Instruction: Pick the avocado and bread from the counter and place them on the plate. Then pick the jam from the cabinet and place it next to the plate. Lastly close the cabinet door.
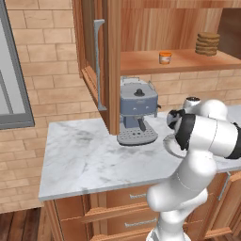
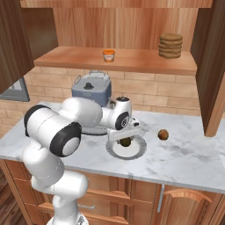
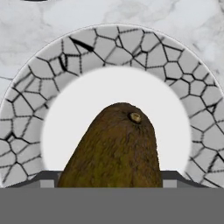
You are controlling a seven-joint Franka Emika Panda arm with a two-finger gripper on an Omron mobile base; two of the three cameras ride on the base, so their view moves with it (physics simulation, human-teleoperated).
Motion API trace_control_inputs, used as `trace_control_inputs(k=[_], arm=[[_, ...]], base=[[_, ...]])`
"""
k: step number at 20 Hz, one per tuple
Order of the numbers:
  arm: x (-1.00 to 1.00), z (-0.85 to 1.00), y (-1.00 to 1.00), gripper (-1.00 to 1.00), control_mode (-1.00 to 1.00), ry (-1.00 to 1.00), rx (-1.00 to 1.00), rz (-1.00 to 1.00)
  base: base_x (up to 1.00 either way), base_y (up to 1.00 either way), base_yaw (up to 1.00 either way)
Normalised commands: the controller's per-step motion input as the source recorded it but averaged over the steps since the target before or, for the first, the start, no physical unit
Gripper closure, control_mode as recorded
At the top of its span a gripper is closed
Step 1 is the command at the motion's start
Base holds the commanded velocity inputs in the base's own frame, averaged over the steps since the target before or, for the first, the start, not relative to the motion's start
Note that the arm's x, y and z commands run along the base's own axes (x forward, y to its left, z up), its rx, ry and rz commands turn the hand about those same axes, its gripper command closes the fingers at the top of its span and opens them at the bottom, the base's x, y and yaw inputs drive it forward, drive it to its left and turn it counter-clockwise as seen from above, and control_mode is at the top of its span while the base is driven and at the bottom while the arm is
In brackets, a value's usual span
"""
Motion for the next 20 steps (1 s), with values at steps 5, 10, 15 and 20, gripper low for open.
trace_control_inputs(k=[5,10,15,20], arm=[[0.08,-0.29,0.00,1.00,-1.00,0.00,0.00,0.03],[0.07,-0.31,0.00,-1.00,-1.00,0.03,0.00,0.03],[0.01,0.05,0.00,-1.00,-1.00,-0.01,0.04,0.05],[0.00,0.34,0.00,-1.00,-1.00,-0.02,0.02,0.04]], base=[[0.00,0.00,0.00],[0.00,0.00,0.00],[0.00,0.00,0.00],[0.00,0.00,0.00]])
